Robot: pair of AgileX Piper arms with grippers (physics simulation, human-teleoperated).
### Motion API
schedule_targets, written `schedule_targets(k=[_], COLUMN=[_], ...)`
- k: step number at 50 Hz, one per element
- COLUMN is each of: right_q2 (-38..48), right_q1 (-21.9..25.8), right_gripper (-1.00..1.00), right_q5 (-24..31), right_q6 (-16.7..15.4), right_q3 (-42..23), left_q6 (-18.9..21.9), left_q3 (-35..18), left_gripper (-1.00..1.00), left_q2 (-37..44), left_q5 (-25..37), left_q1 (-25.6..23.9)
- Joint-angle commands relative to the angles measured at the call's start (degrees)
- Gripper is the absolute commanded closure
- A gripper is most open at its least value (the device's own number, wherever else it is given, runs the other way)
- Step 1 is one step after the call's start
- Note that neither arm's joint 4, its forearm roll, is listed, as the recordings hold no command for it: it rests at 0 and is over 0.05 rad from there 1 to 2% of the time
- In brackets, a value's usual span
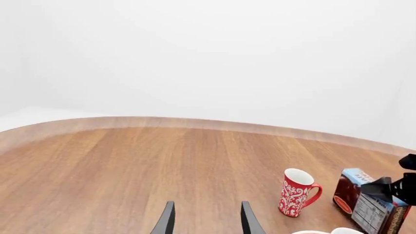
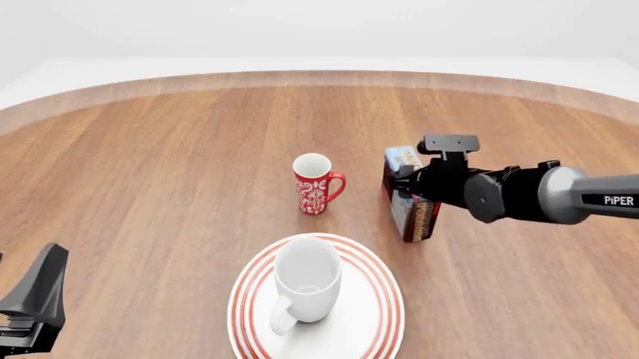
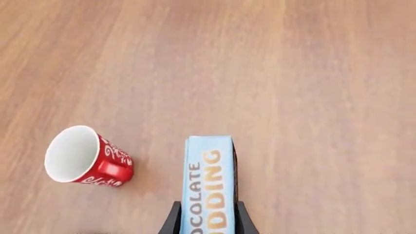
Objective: Pick up the white mug and put it on the plate, and put the chocolate pudding to the right of the plate.
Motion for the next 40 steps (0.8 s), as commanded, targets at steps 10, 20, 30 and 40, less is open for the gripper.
schedule_targets(k=[10, 20, 30, 40], right_q2=[-7.41, -11.37, -15.42, -19.84], right_q1=[-0.09, -0.47, -1.01, -2.05], right_gripper=[1.00, 1.00, 1.00, 1.00], right_q5=[3.43, 4.31, 4.42, 5.06], right_q6=[1.86, 2.25, 2.59, 2.48], right_q3=[0.06, 1.92, 5.38, 8.92], left_q6=[0.06, -0.19, 0.04, 0.09], left_q3=[0.00, -0.06, -0.09, -0.11], left_gripper=[-1.00, -1.00, -1.00, -1.00], left_q2=[0.00, 0.00, 0.00, 0.00], left_q5=[0.02, 0.09, 0.14, 0.11], left_q1=[0.05, 0.13, -0.06, -0.19])
